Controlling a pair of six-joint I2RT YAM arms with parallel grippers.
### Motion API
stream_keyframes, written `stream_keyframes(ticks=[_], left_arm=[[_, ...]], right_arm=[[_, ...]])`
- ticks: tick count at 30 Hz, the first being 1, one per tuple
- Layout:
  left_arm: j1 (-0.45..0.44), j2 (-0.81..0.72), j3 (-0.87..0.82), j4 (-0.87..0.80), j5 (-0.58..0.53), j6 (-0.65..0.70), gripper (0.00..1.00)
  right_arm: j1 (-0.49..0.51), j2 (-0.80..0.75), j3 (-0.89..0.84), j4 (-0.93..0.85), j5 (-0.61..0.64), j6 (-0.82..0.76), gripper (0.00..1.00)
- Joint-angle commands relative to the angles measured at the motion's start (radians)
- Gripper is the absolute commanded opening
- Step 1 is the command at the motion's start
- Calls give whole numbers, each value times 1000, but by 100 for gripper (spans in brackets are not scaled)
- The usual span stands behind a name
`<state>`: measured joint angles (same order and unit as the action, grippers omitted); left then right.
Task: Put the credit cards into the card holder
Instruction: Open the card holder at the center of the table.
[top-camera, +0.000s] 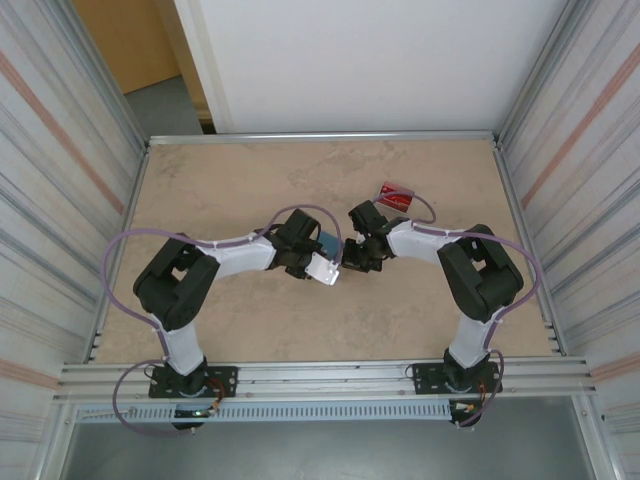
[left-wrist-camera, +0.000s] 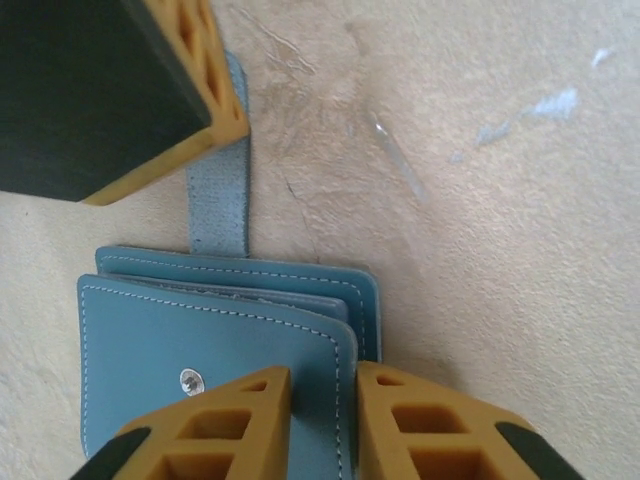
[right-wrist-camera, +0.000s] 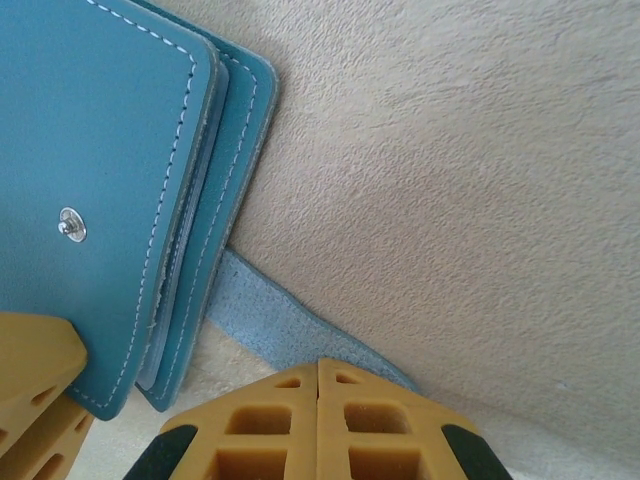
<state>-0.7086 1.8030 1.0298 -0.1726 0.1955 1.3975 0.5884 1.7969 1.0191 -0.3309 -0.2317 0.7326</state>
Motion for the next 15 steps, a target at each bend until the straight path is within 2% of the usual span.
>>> stream_keyframes(ticks=[1,4,10,15], left_arm=[[14,-7,40,-68,40,-53,20],[18,-11,35,-64,35,-52,18],[35,-21,43,-31,20,-133,0],[79,-6,116,-78,42,-314,0]], right_arm=[[0,43,-16,-12,6,11,0],[2,45,-20,-6,0,11,0],[2,39,-19,-5,2,13,0],[8,-2,-34,18,15,13,0]])
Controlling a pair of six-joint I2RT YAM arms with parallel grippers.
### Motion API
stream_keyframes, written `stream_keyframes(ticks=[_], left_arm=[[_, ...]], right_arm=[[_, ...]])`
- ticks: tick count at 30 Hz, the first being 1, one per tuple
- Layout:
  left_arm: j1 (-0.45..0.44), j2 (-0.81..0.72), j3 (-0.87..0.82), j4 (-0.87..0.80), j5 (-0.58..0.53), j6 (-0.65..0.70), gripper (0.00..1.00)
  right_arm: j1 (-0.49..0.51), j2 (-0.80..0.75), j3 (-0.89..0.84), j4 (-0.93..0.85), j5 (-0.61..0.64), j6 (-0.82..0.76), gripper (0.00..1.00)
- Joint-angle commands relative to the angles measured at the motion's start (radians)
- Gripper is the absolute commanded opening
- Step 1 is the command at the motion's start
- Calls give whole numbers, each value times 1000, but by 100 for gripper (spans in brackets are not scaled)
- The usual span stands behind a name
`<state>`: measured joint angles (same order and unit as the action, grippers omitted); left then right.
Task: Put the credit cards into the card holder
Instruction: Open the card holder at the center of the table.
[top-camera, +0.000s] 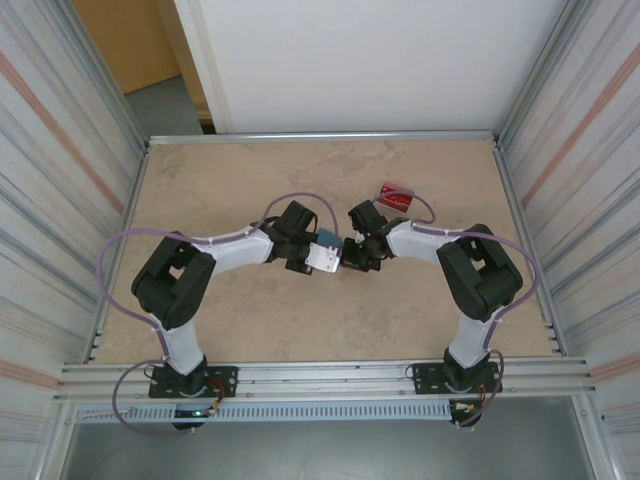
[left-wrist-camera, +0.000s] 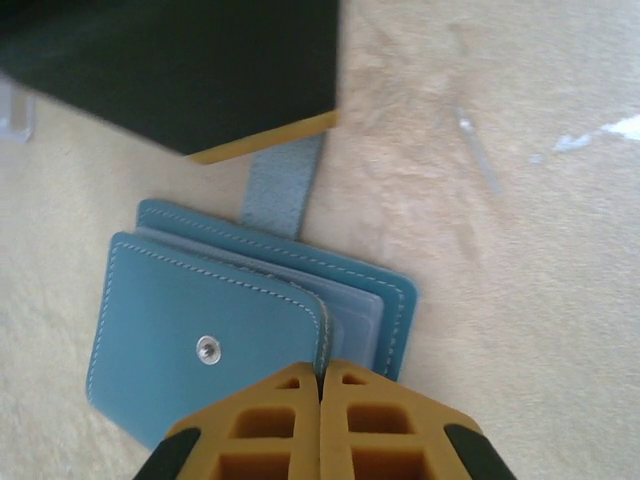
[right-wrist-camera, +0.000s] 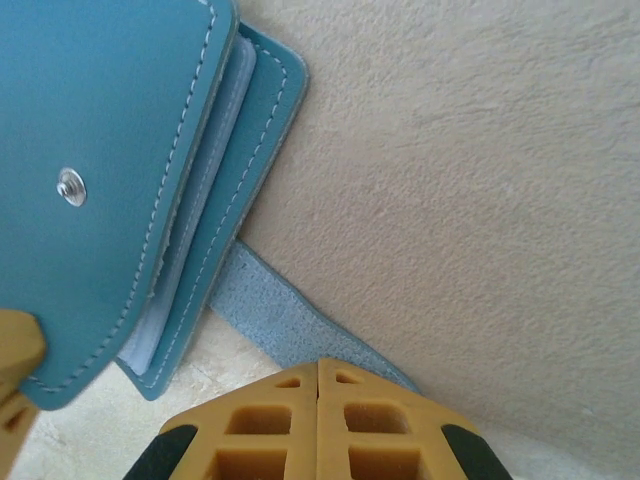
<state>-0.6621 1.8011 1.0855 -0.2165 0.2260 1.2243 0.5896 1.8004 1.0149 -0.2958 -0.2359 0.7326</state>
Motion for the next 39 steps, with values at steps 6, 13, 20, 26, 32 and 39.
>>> stream_keyframes(ticks=[6,13,20,26,32,39], left_arm=[[69,-47,84,-57,76,-390,0],[108,-112,40,-35,186,-675,0],[140,-175,-68,94,232,-965,0],[222,-182,-194,299,350,-1277,0],[239,-190,-239,352,414,-1286,0],[252,-192,-243,360,432,-1285,0]], right_arm=[[12,-77,-34,-3,32,11,0],[10,-150,-46,23,36,20,0],[10,-203,-49,31,14,41,0],[19,-197,-18,30,-17,56,0],[36,-95,72,77,-75,90,0],[43,100,223,99,-152,103,0]])
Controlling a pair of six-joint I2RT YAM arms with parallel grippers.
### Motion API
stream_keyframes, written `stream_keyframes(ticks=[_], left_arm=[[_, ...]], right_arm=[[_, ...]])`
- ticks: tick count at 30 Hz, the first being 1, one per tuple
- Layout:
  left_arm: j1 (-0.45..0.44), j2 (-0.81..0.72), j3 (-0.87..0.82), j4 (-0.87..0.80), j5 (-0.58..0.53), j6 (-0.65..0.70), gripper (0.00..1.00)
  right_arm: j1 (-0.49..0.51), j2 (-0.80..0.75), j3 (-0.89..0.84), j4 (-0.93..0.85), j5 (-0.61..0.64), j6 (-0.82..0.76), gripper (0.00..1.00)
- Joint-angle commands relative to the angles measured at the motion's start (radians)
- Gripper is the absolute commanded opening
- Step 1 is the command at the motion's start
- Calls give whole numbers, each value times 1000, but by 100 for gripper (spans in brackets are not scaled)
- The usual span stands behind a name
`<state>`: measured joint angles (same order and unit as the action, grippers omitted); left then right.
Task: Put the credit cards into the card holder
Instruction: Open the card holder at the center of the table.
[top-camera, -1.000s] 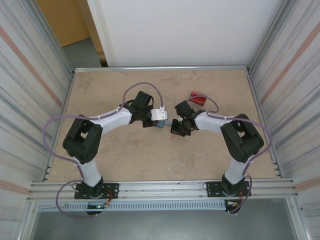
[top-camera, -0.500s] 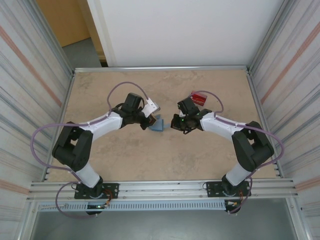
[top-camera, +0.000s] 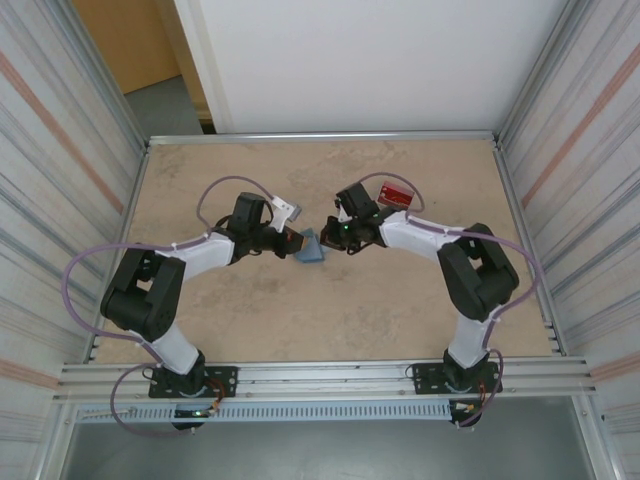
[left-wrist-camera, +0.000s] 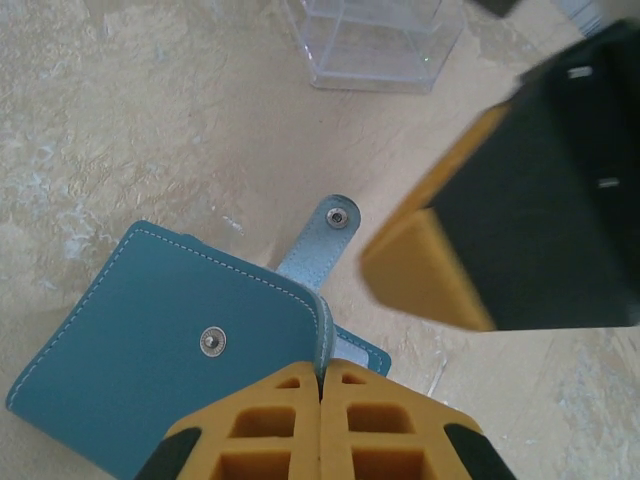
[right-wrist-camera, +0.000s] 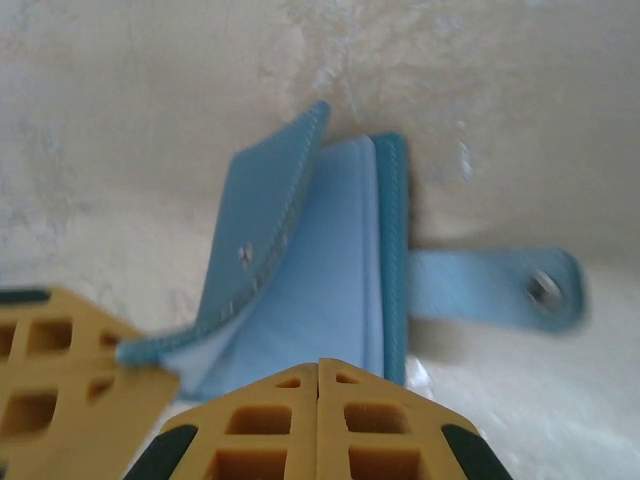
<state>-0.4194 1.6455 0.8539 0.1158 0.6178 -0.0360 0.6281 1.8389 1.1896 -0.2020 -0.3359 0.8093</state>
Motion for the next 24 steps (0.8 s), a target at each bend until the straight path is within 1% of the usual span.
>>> stream_keyframes(ticks=[1,8,9,10,11,12,13,15,18,20,21,22,24], left_arm=[[10,-36,-14,31,40,-24,0],[11,-31,-7,21,38,-27,0],[11,-32,-5,13,36,-28,5],[12,-33,0,0,36,-28,13],[14,-37,11,-28,38,-29,26],[16,-46,25,-65,37,-31,37],[16,-56,36,-99,32,-34,44],[19,-94,70,-196,11,-31,56],[29,-155,123,-359,-13,-39,62],[52,-205,127,-414,-17,-67,67],[70,-233,124,-436,-24,-81,72],[86,-253,122,-450,-27,-90,75],[128,-285,127,-497,-34,-89,77]], right_arm=[[2,77,60,4,-57,30,0],[-2,194,113,66,-127,71,0],[-3,205,113,81,-136,79,0],[-4,211,112,90,-142,83,0],[-6,215,110,99,-144,86,0],[-6,218,109,105,-145,87,0],[-6,219,108,109,-146,87,0],[-5,225,110,120,-156,87,0],[-5,237,114,138,-171,89,0],[-2,245,120,150,-177,93,0],[0,253,125,153,-184,94,0],[3,258,133,154,-188,95,0],[11,263,151,152,-194,94,0]])
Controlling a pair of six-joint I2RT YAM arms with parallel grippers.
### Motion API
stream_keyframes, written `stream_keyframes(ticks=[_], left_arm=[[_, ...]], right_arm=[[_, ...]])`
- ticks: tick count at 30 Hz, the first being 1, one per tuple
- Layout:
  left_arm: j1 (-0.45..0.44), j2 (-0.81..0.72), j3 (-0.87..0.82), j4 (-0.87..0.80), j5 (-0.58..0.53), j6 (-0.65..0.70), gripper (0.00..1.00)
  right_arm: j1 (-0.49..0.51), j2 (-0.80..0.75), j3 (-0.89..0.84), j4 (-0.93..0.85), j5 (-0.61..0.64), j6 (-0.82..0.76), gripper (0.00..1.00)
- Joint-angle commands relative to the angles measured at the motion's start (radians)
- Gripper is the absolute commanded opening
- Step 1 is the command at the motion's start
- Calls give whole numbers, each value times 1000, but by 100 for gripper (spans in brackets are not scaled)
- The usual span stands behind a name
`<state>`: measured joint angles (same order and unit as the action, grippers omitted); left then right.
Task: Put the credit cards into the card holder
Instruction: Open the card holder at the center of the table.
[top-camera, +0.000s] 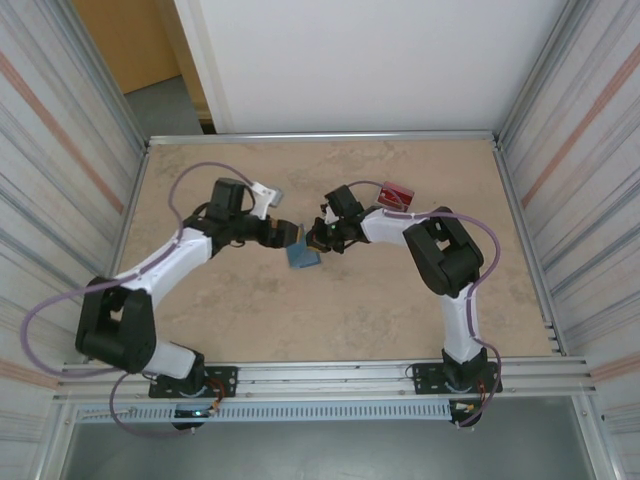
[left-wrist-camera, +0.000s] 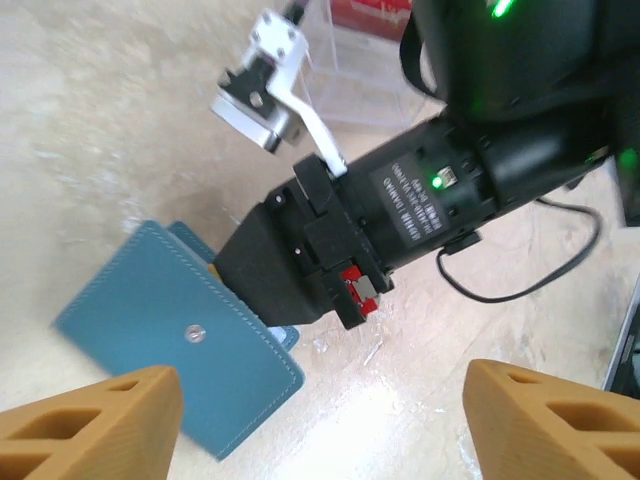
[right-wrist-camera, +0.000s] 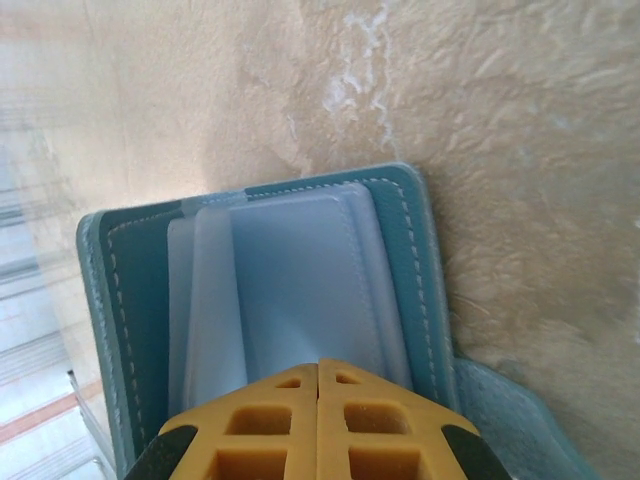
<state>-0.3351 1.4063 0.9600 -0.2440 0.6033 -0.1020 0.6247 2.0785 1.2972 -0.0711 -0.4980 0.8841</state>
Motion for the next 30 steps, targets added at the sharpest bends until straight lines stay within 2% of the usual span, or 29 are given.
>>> stream_keyframes(ticks=[1,4,9,13,21,27,30], left_arm=[[64,-60,24,-158,-29,-21,80],[129,-102,26,-182,-59,-9,86],[200,-148,13,-191,-88,47,86],[223,-164,31,-243,-119,136,84],[226,-150,22,-245,-138,191,70],[226,-145,-11,-258,-159,197,51],[226,-143,-58,-230,-137,143,43]], right_arm=[[18,25,50,16,-33,16,0],[36,30,82,-7,-32,2,0],[82,53,165,-91,-11,-43,0],[131,114,273,-197,23,-100,0],[176,256,432,-303,78,-119,0],[207,288,503,-388,132,-163,0],[195,271,495,-405,122,-164,0]])
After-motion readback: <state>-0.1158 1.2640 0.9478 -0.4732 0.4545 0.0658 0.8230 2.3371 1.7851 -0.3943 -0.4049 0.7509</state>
